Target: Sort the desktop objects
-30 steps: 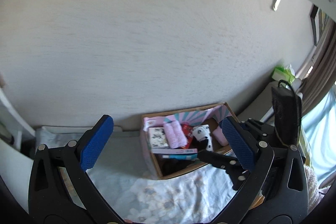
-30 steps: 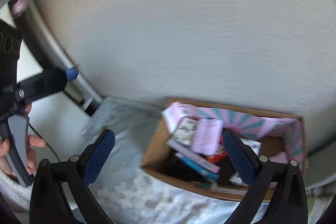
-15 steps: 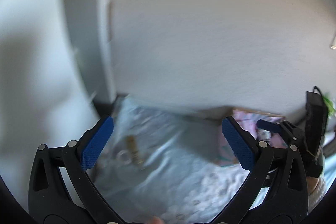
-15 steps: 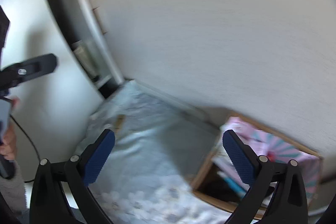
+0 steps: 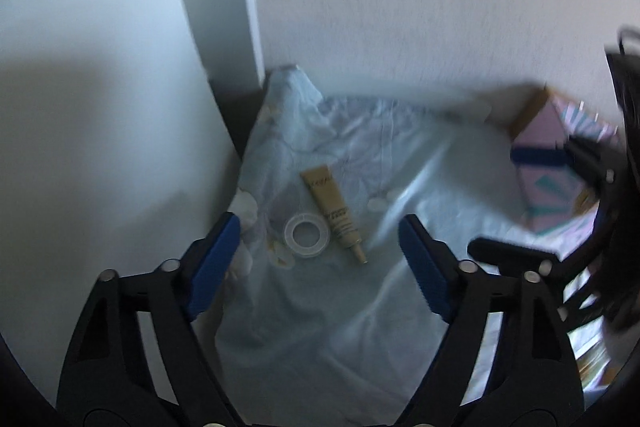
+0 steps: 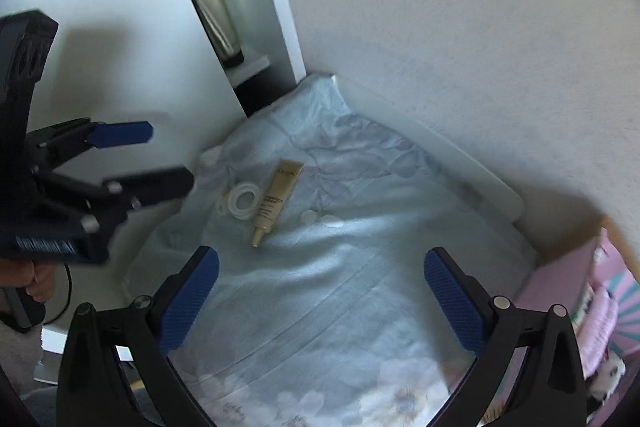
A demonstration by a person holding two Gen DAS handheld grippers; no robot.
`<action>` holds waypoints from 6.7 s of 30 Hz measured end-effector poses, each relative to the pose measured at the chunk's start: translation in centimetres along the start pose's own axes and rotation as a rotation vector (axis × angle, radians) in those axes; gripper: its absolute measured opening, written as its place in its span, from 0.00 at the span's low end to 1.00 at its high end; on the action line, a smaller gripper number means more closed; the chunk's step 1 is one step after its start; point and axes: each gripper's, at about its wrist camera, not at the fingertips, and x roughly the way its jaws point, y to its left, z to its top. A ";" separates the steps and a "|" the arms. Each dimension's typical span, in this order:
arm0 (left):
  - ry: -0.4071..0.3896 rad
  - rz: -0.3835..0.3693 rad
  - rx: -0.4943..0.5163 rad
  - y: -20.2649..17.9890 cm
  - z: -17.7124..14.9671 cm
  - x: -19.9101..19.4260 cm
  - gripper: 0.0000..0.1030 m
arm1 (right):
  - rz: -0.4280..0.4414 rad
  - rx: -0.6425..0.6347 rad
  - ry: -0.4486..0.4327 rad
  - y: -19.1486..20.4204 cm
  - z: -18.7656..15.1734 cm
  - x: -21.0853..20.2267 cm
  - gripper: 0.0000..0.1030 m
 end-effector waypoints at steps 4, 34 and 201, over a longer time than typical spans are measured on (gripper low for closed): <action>0.014 -0.047 0.026 0.8 -1.0 2.7 0.63 | 0.012 -0.039 0.021 -0.3 -0.4 3.0 0.99; 0.041 -0.221 -0.077 2.8 -1.4 6.6 0.50 | 0.036 -0.192 -0.033 4.4 -0.4 10.2 0.48; -0.058 -0.167 0.156 -13.3 6.8 -16.0 1.00 | -0.590 0.652 -0.111 -4.2 -8.4 -21.2 0.99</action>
